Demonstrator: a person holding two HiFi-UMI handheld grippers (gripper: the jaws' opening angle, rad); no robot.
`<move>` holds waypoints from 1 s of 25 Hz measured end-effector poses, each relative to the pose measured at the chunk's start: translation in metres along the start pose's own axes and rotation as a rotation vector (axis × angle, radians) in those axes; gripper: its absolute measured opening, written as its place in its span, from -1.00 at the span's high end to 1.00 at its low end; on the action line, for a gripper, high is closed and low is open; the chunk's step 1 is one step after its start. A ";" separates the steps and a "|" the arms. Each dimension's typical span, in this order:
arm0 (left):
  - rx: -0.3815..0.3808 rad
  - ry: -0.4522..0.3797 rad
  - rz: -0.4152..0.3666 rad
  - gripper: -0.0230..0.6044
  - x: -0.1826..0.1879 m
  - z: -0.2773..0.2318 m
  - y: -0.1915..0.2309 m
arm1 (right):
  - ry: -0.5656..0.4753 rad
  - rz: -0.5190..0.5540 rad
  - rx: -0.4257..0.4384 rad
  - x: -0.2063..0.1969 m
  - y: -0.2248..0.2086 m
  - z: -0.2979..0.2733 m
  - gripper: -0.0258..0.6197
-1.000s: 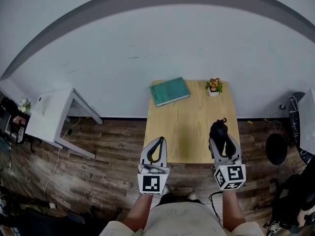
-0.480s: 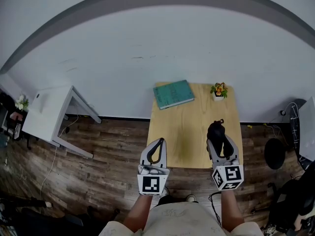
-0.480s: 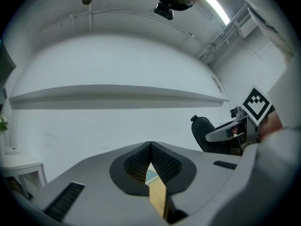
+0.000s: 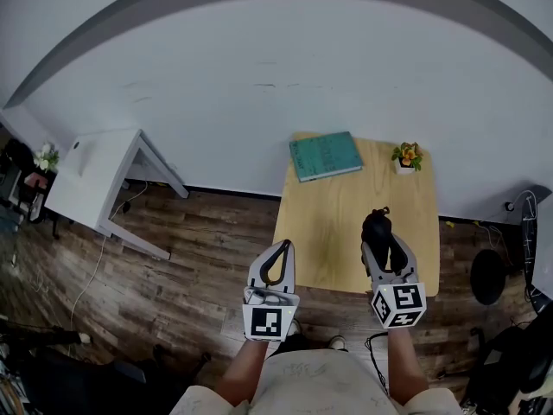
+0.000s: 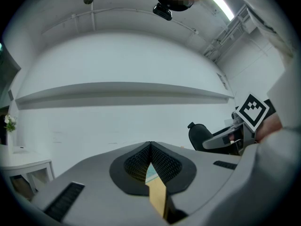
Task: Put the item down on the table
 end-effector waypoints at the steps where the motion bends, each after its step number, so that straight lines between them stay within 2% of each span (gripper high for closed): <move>1: 0.007 0.002 0.002 0.90 -0.001 0.002 0.004 | 0.008 0.000 0.010 -0.002 0.004 -0.004 0.16; 13: 0.087 0.036 0.043 0.90 -0.024 0.034 0.034 | 0.160 0.009 0.131 -0.050 0.052 -0.040 0.16; 25: 0.122 0.076 0.074 0.90 -0.043 0.055 0.042 | 0.345 0.024 0.229 -0.113 0.091 -0.061 0.16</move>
Point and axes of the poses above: the fingertips, and each gripper's own axes: z backward along the fingers, y to its left, x out of its top, the point moved 5 cm from there along z, backward along the fingers, and after that the axes turned 11 degrees about z, right-handed, at the moved point
